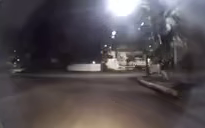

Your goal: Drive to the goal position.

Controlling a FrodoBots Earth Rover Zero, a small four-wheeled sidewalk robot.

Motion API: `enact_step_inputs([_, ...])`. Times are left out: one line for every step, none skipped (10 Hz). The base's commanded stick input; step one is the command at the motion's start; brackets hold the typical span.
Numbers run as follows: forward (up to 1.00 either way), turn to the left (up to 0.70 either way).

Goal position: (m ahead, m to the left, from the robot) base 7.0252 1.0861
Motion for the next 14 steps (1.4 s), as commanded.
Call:
enact_step_inputs([0.70, 0.00])
enact_step_inputs([0.70, 0.00])
enact_step_inputs([0.70, 0.00])
enact_step_inputs([0.70, 0.00])
enact_step_inputs([0.70, 0.00])
enact_step_inputs([0.70, 0.00])
enact_step_inputs([0.70, 0.00])
enact_step_inputs([0.70, 0.00])
enact_step_inputs([0.70, 0.00])
enact_step_inputs([0.70, 0.00])
enact_step_inputs([0.70, 0.00])
enact_step_inputs([0.70, 0.00])
enact_step_inputs([0.70, 0.00])
enact_step_inputs([0.70, 0.00])
